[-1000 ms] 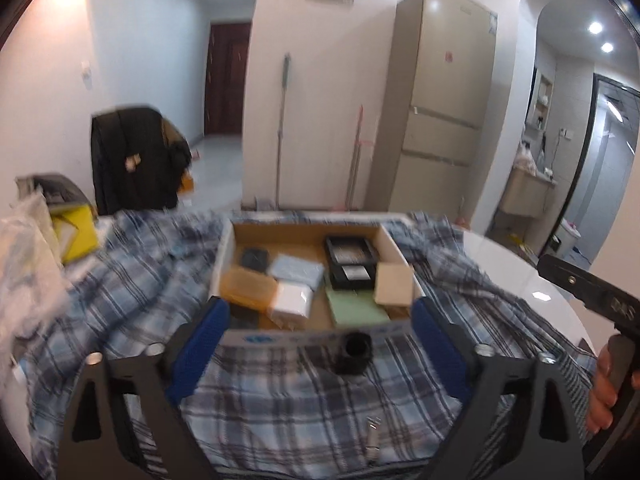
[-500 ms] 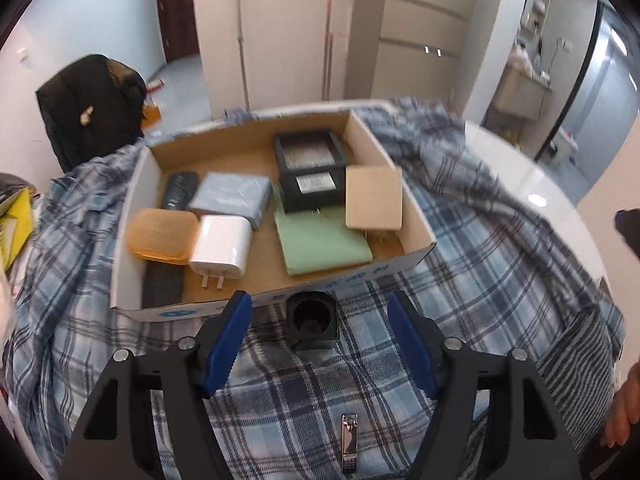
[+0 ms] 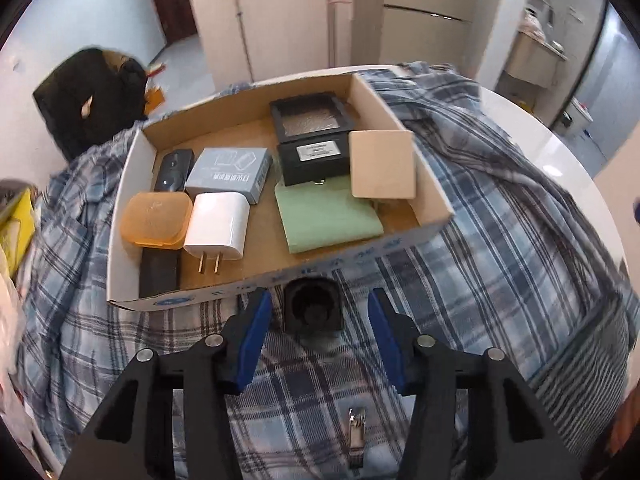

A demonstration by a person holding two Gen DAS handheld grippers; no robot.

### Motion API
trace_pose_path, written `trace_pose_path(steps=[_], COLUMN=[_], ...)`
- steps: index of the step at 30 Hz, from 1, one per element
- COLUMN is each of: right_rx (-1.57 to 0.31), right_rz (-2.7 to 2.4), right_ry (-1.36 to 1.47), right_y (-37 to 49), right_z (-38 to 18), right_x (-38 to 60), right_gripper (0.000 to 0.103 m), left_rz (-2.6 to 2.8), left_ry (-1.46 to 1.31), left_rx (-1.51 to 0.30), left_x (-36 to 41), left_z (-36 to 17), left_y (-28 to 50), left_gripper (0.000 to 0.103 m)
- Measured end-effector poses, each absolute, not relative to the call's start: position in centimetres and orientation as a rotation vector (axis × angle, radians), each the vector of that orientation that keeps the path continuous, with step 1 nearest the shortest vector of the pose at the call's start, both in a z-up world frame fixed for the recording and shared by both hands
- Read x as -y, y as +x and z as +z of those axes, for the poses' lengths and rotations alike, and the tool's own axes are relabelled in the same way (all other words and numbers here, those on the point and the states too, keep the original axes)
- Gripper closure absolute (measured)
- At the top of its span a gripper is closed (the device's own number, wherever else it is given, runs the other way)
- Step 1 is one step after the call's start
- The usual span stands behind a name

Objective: Organize rigid objects
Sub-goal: 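Move the left gripper to the black round cup and close on it, then grasp the small metal nail clipper with the right gripper while the left gripper holds the cup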

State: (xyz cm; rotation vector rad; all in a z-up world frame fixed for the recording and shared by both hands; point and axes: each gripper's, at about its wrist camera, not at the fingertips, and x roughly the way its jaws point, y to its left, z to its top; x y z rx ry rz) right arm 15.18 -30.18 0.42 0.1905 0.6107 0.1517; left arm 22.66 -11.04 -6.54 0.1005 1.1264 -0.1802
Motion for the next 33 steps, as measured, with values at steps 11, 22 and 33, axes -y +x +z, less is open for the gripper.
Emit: trace_pose_path(steps=[11,22,33], right_rx=[-0.627,-0.761,-1.101], right_rz=[0.146,0.228,0.396], right_ry=[0.17,0.168,0.131], right_y=[15.3,15.6,15.8], right_z=[0.0,-0.2,-5.8], right_x=[30.0,26.2,15.3], right_gripper=[0.013,0.03,0.072], left_rz=[-0.173,-0.141,-0.131], left_ry=[0.045,-0.077,-0.055], left_rx=[-1.16,-0.779,-0.606], left_x=[10.2,1.6,-2.8], left_z=[-8.1,0.8,2.3], left_y=[23.6,13.7,8.3], left_gripper=[0.071,0.071,0.071])
